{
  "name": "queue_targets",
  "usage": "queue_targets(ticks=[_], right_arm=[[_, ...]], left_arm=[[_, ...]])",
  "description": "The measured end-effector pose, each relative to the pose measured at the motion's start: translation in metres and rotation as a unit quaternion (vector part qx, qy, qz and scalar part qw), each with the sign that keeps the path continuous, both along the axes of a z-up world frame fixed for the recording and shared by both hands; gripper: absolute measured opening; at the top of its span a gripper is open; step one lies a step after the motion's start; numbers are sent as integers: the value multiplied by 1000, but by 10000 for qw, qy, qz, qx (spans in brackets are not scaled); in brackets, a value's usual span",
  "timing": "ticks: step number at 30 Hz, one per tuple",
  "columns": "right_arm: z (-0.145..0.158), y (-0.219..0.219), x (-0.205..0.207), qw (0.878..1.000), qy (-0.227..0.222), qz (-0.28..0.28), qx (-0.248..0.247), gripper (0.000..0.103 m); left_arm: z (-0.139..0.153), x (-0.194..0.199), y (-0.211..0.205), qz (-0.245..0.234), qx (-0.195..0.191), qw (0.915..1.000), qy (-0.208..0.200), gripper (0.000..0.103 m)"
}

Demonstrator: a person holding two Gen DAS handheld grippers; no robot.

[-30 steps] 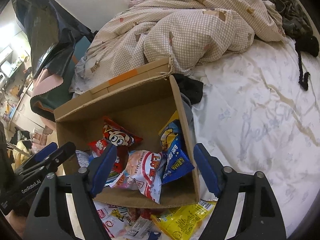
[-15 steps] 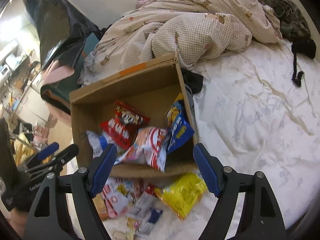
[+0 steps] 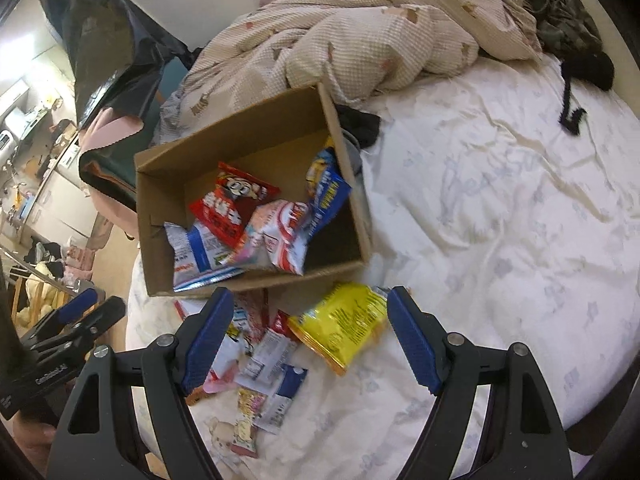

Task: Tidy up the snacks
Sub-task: 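Withdraw both tools from the box toward the remaining snacks, then grasp tan bag with left tool while right tool grasps yellow bag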

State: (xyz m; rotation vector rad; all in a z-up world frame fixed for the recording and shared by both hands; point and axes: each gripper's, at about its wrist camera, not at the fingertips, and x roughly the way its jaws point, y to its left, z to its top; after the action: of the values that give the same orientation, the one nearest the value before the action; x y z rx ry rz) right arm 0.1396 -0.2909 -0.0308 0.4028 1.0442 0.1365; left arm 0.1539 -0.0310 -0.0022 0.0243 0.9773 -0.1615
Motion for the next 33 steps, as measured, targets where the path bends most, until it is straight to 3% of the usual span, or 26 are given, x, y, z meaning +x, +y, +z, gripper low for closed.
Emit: queue_targets(ticks=[20, 25, 28, 33], right_arm=[[-37, -33, -2, 9955, 709, -502, 373, 81], [-62, -59, -2, 9818, 1177, -1122, 982, 81], [-83, -52, 5, 9762, 1587, -1050, 1040, 81], [-121, -33, 28, 9576, 2185, -926, 1634, 81]], left_arm=[[-39, -10, 23, 411, -75, 9949, 916, 88], [-47, -8, 31, 684, -97, 9914, 1108, 88], [-58, -6, 39, 859, -168, 9868, 1363, 88], [-70, 0, 60, 1344, -432, 9768, 1612, 88]])
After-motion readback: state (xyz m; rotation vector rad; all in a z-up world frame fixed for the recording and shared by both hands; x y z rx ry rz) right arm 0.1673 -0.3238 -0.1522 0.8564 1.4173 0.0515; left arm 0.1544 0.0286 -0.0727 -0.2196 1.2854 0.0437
